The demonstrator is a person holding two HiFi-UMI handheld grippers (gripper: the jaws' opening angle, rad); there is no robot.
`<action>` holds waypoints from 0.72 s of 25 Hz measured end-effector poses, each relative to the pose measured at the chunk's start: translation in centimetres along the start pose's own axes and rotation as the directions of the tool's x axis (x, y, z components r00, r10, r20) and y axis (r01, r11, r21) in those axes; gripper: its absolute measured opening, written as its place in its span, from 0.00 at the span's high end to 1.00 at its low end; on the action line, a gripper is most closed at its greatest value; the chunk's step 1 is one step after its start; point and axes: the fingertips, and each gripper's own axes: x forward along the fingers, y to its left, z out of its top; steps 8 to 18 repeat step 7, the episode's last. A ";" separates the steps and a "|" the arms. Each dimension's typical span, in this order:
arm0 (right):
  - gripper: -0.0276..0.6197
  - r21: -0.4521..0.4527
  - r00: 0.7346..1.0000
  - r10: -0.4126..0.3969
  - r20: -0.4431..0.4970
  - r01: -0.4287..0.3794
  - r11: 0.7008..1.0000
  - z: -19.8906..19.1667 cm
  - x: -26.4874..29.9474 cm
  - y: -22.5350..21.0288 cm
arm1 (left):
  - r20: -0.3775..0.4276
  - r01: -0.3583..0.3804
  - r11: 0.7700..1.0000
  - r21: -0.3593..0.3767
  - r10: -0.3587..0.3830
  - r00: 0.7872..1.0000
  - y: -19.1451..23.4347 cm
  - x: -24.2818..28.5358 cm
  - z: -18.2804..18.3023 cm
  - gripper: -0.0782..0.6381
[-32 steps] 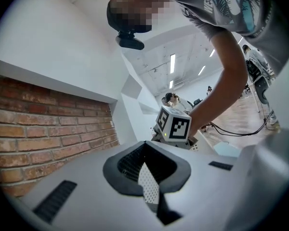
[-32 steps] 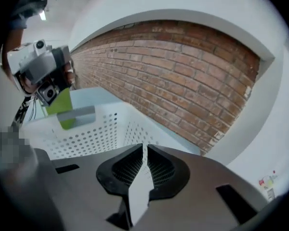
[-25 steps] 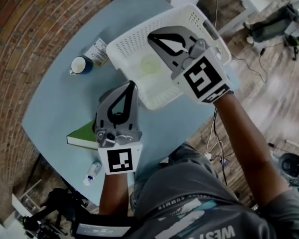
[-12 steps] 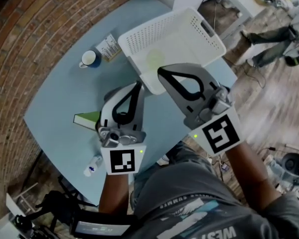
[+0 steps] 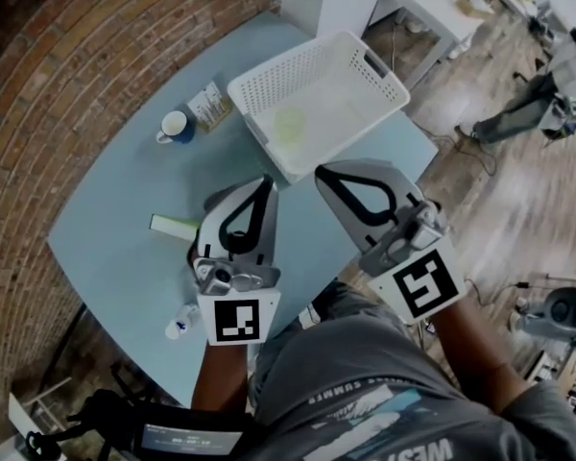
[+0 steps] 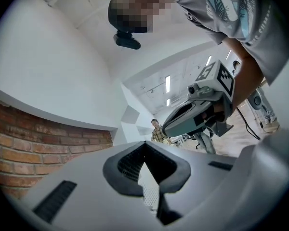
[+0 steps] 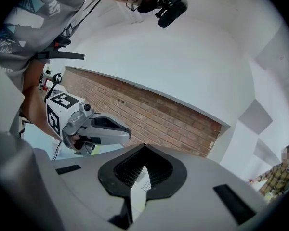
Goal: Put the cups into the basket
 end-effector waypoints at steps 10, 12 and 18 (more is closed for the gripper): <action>0.94 0.015 0.999 -0.021 -0.033 0.021 1.000 0.3 -1.9 1.2 | 0.021 0.013 1.000 0.003 -0.013 1.000 -0.4 -1.4 1.5 0.89; 0.94 0.015 0.999 -0.021 -0.033 0.021 1.000 0.3 -1.9 1.2 | 0.021 0.013 1.000 0.003 -0.013 1.000 -0.4 -1.4 1.5 0.89; 0.94 0.015 0.999 -0.021 -0.033 0.021 1.000 0.3 -1.9 1.2 | 0.021 0.013 1.000 0.003 -0.013 1.000 -0.4 -1.4 1.5 0.89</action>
